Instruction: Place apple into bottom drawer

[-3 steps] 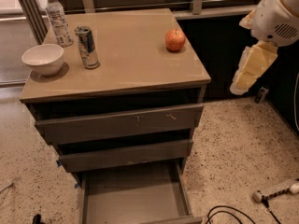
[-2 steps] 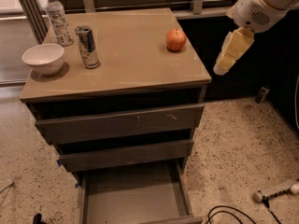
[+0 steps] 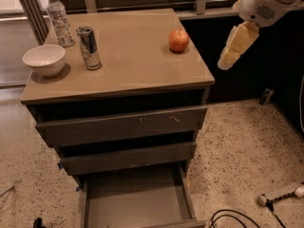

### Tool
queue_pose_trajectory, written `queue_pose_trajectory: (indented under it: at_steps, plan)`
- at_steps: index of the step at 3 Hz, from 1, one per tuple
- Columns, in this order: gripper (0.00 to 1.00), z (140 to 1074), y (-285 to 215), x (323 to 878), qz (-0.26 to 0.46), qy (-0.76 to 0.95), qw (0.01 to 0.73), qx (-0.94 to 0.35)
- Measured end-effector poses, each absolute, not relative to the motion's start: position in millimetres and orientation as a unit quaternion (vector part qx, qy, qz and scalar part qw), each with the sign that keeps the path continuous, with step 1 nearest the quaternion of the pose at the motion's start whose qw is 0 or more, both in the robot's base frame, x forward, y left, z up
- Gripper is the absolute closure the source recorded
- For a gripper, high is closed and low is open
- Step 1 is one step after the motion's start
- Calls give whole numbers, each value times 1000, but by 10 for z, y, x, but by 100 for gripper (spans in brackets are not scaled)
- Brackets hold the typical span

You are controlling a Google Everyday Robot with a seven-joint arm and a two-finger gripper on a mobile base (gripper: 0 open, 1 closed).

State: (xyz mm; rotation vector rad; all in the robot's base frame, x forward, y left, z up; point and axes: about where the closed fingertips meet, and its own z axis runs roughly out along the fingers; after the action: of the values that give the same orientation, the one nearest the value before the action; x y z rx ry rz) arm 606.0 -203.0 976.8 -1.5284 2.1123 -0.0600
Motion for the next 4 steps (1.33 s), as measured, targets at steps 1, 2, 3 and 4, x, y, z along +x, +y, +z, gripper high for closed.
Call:
queue_pose_trajectory:
  at_steps: [1, 2, 3, 4]
  plan:
    - [0, 9684, -2026, 6411, -32, 783, 285, -552]
    - [0, 9552, -1995, 6978, -30, 783, 315, -535]
    - [0, 9458, -1960, 7597, -15, 779, 362, -512]
    - [0, 9455, -1958, 7597, -14, 779, 362, -512]
